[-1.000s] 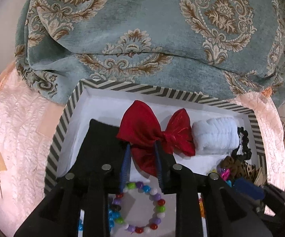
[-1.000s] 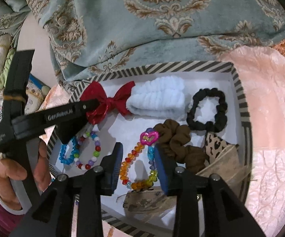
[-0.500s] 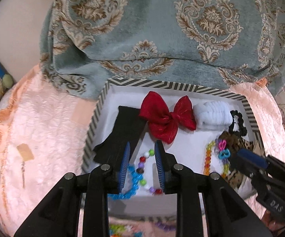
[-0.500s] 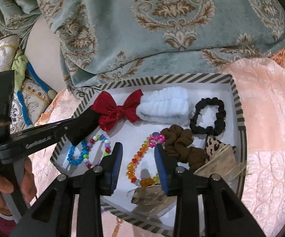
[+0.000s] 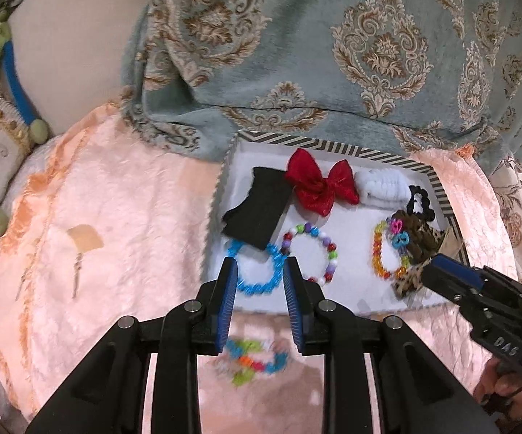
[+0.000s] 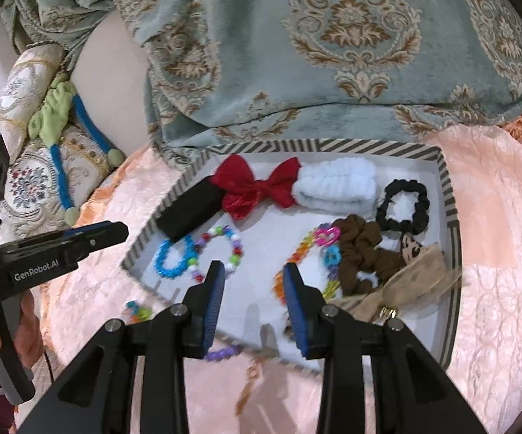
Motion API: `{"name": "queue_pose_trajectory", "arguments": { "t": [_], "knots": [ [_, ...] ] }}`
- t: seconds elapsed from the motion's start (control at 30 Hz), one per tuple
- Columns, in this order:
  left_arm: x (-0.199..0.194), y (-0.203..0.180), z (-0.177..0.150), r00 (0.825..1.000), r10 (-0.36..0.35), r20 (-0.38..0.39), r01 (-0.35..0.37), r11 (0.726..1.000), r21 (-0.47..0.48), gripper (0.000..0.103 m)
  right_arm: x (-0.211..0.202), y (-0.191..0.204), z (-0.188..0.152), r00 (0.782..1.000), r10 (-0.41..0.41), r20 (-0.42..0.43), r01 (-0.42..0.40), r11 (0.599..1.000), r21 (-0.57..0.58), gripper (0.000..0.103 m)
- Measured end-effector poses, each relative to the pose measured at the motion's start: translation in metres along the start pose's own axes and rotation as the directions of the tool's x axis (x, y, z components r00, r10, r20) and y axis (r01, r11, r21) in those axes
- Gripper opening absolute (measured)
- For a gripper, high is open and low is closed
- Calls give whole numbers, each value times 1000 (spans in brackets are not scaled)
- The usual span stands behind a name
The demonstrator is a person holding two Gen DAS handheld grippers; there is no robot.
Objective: Organize jewelry
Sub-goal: 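Lift both grippers from the tray and move them to the remaining bracelets, then grasp the flower bead bracelet with the left gripper while the right grasps the purple bead bracelet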
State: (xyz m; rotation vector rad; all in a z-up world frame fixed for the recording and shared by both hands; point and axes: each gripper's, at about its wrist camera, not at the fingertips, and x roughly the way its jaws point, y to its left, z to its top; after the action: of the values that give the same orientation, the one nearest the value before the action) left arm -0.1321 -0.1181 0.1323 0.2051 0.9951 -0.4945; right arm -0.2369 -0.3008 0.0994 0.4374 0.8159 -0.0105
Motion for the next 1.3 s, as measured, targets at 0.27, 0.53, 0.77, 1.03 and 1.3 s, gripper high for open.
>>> {"name": "queue_pose_trajectory", "arguments": {
  "t": [0.27, 0.53, 0.77, 1.03, 1.3],
  "knots": [
    [-35, 15, -26, 999, 22, 32, -22, 1000, -18, 10, -35, 22, -23, 1000, 0, -6, 0, 1000, -19, 34],
    [-52, 34, -52, 999, -32, 9, 32, 996, -79, 10, -55, 36, -45, 1000, 0, -29, -1, 999, -49, 36],
    [-39, 66, -75, 988, -142, -54, 129, 974, -187, 23, -36, 34, -61, 996, -19, -85, 16, 999, -34, 36],
    [12, 61, -89, 977, -147, -154, 119, 977, -179, 23, 17, 21, -67, 989, -11, -151, 16, 999, 34, 36],
    [49, 57, -81, 975, -109, -196, 71, 979, -192, 23, 57, 16, -59, 986, -39, -161, 53, 995, 81, 36]
  ]
}}
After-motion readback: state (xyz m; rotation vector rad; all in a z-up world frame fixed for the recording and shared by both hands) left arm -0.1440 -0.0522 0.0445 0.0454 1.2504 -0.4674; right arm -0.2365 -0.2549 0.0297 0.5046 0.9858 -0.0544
